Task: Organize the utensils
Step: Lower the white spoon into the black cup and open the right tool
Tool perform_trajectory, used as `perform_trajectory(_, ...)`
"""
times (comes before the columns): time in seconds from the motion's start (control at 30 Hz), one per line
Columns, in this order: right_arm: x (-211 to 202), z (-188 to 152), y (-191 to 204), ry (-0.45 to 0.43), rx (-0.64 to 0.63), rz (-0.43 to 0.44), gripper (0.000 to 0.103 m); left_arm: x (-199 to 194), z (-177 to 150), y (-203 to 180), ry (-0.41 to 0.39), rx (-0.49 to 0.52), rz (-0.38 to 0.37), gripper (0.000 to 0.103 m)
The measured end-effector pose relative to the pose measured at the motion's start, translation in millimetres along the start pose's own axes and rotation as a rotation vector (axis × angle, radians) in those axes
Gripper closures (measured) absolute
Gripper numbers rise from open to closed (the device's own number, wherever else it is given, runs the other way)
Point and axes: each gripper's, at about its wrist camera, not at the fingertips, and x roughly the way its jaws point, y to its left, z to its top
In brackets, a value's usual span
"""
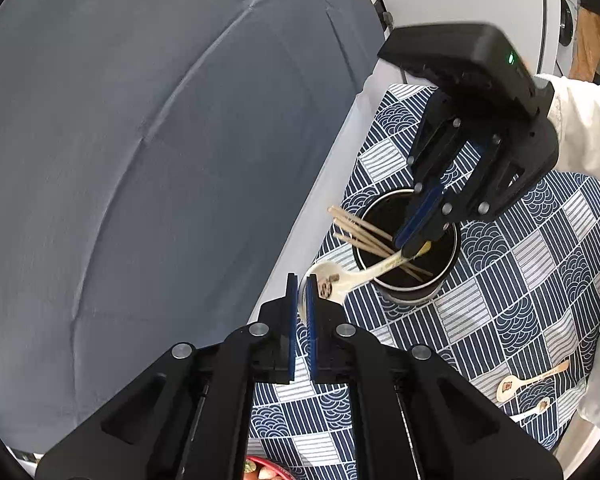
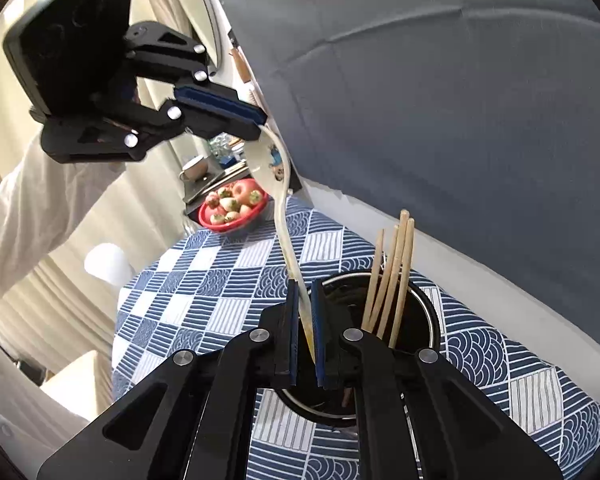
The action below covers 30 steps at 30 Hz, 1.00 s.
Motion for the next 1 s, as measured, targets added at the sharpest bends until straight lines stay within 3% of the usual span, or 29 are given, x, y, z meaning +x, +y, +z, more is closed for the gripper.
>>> perform_trajectory(0.2,-2.4,-7.9,-3.5,-0.007,-0.001,-0.063,0.094,6.5,7.2,-1.8,-0.012,-0.011,0.013,0.099)
perform_trajectory(0.27,-8.9,-10.7,-1.7,-0.013,-0.012,-0.094,0.089,4.1,6.9,-1.8,-0.019,-0.025,0.015,0.087)
perform_trajectory(0.33,-18.4,-14.7,-0.5,-0.012,-0.017,-0.125,0.063,0.1,5.1,-3.8,-0.03,-0.038,0.028,0.051)
perform_trajectory(0.4,-29.4,-18.5,1.9,-0.02,-0.019,-0.152,0.045,-3.7,3.5,-5.9,-0.041,-0.057,0.027,0.043)
perform_trajectory(0.43,-34.4,-20.3,3.8,-0.021,-0.022,-0.162,0.041,-5.3,2.5,-7.8,-0.043,-0.067,0.032,0.032)
perform_trajectory(0.47,-40.3,-21.8,6.8,-0.023,-0.031,-0.182,0.039,-6.7,1.7,-9.7,-0.044,-0.075,0.033,0.028)
perform_trajectory(0.53,-51.7,-24.0,11.0,-0.026,-0.037,-0.214,0.023,-8.7,-1.4,-13.8,-0.049,-0.091,0.05,0.016)
perform_trajectory(0.7,-67.7,-31.9,19.0,-0.011,-0.045,-0.261,0.016,-11.7,-14.9,-32.8,-0.026,-0.167,0.047,0.009)
perform_trajectory(1.0,-82.2,-61.4,46.3,0.062,-0.075,-0.328,0.014,-22.4,-49.3,-82.0,0.016,-0.279,0.034,0.009)
